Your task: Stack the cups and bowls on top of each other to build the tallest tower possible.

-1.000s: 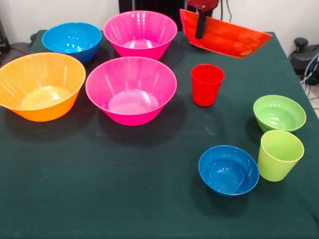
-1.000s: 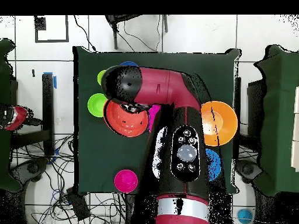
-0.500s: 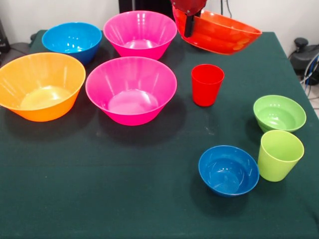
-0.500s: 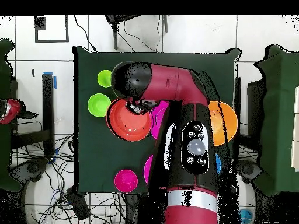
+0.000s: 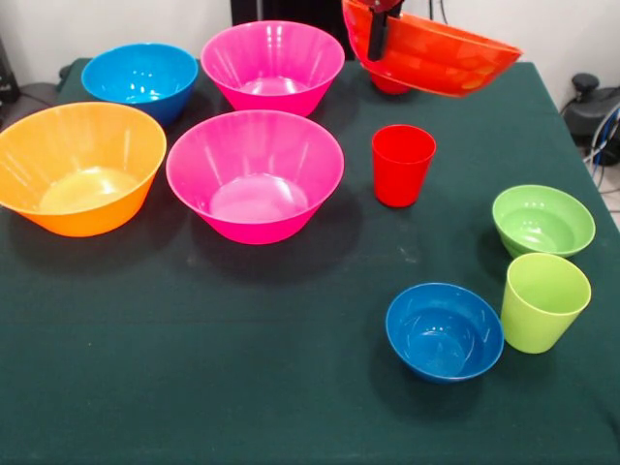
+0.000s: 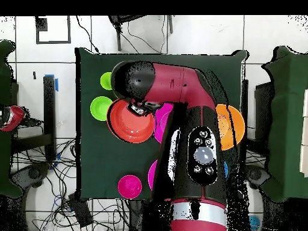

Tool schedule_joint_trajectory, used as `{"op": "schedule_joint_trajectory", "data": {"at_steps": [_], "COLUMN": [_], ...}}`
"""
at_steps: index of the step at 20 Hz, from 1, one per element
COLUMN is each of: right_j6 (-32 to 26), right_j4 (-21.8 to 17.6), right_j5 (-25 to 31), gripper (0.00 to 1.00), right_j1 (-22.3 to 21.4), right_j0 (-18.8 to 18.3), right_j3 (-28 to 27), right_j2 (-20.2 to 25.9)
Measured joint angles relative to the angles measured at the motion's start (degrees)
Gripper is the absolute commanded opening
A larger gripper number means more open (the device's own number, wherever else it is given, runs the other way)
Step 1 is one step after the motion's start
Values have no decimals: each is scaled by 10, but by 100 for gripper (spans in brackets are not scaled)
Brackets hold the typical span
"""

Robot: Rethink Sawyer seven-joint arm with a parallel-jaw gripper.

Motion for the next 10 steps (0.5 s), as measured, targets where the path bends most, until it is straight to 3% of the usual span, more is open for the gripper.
{"op": "schedule_joint_trajectory", "data": {"at_steps": [10], "right_j6": [0], "right_j4": [-2], "right_j5": [0], "gripper": [0], "right_j1": [-25], "right_j0": [-3], "right_j3": [0], "right_j2": [2]}}
